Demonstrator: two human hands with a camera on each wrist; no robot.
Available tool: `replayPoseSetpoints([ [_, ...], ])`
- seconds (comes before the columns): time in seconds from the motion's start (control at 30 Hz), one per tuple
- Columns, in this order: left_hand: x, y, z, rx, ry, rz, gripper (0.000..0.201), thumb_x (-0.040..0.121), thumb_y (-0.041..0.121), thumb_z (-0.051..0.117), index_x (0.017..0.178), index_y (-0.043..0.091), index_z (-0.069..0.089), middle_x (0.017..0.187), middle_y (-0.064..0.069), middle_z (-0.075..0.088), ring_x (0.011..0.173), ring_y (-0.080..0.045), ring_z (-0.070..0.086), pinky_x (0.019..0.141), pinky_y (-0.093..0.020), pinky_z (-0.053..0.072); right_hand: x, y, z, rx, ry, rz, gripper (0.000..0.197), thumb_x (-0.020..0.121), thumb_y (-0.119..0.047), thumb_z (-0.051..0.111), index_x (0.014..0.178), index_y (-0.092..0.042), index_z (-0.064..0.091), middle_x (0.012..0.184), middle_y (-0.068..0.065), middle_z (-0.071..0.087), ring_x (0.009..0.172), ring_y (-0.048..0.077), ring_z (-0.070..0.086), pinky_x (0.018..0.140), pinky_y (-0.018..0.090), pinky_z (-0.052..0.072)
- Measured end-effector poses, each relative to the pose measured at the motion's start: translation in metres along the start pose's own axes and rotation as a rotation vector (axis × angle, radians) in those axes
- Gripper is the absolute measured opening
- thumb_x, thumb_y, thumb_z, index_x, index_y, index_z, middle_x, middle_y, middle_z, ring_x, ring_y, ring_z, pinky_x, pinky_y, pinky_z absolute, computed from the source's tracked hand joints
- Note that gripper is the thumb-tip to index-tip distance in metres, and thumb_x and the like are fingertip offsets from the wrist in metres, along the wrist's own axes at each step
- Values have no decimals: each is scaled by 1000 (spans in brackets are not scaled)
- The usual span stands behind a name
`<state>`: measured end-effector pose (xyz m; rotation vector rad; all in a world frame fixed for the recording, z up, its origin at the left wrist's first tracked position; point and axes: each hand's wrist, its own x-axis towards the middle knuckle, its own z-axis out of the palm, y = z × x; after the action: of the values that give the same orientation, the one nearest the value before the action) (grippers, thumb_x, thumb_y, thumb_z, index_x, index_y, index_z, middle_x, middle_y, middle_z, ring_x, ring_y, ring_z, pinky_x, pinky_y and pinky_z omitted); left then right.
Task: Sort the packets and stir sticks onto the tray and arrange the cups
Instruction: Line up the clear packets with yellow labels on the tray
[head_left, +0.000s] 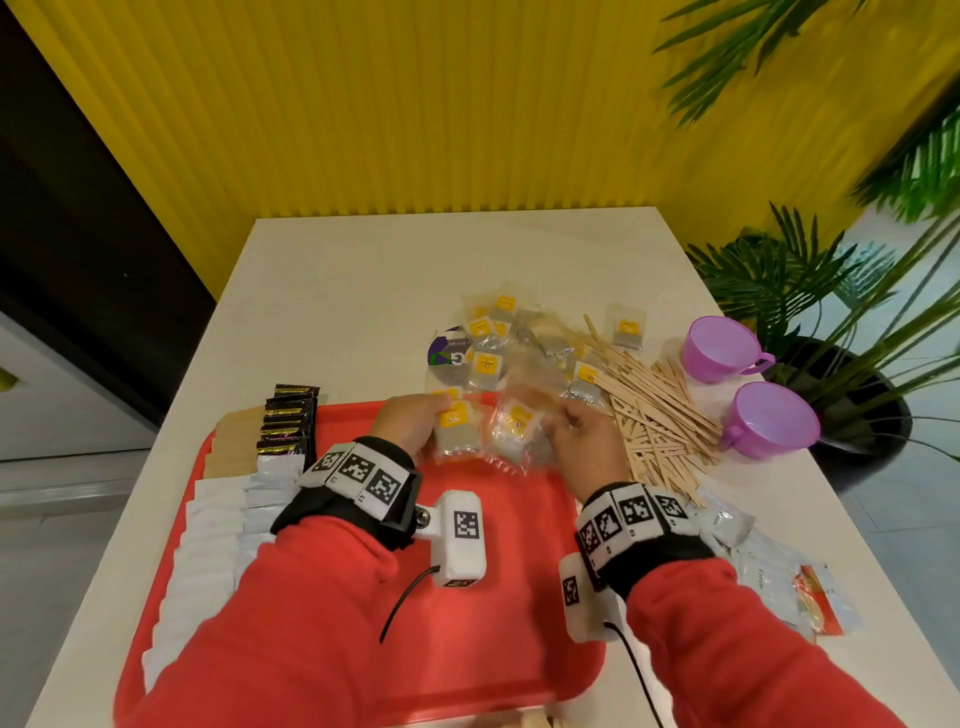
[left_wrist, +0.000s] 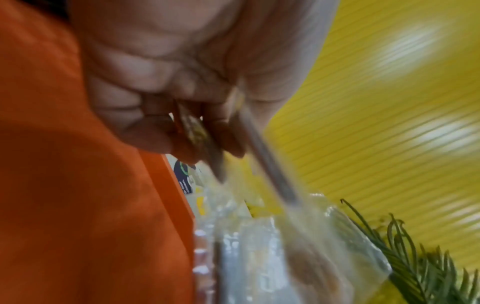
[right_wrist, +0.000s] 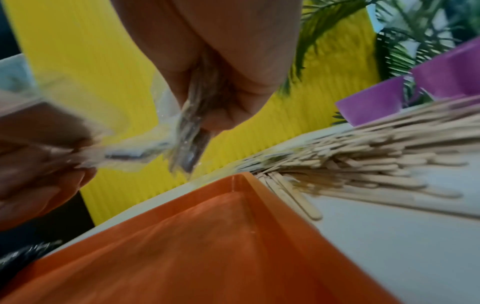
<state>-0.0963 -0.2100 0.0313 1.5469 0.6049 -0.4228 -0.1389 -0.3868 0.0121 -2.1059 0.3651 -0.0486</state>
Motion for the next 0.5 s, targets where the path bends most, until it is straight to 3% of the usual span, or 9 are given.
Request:
replayPoseSetpoints([
  [0.07,2,2,-4,44,40,85,22,94,12,51,107,-2,61,96,-14,60,85,-22,55,70,-31,45,5,5,-1,128,12,50,17,89,-10,56,101,-7,67,93,2,64,81,15,57,79,28,46],
  [0.13,2,1,-6,118,92,132,34,96,11,45,126,-3,52,118,-19,57,100,-25,56,71,-28,45,7,7,-2,255,-1,83,11,88,-7,56,89,-9,66,85,1,62,73,12,56,73,27,43],
  [0.2,4,-3,-6,197,144,179,33,97,12,42,126,-1,51,126,-19,56,111,-32,56,77,-28,43,9,7,-4,329,-22,115,17,88,-5,56,74,-14,63,75,2,62,67,15,55,67,29,44],
  [0.27,5,-6,-4,252,173,236,28,95,9,39,117,1,55,119,-15,59,104,-32,58,79,-30,43,10,8,-4,387,-70,138,22,87,-5,58,69,-17,61,72,5,62,68,21,56,68,33,45],
  [0.37,6,-10,2,205,214,322,24,90,-1,38,103,11,55,114,-14,61,94,-26,58,87,-39,50,9,7,-3,461,-145,119,13,84,-8,61,71,-10,59,74,12,59,69,23,52,69,36,42],
  [0.43,4,-11,2,235,264,389,28,89,-2,38,102,15,57,114,-12,61,88,-21,55,80,-31,48,10,6,-5,483,-167,105,10,84,-9,62,75,-8,59,73,9,59,65,19,53,66,32,43],
  [0.5,1,-11,0,271,266,429,34,92,0,38,111,21,58,123,-8,58,98,-20,56,79,-25,42,11,5,-10,539,-185,114,14,87,-6,59,74,-10,56,64,1,60,54,14,52,55,25,42],
])
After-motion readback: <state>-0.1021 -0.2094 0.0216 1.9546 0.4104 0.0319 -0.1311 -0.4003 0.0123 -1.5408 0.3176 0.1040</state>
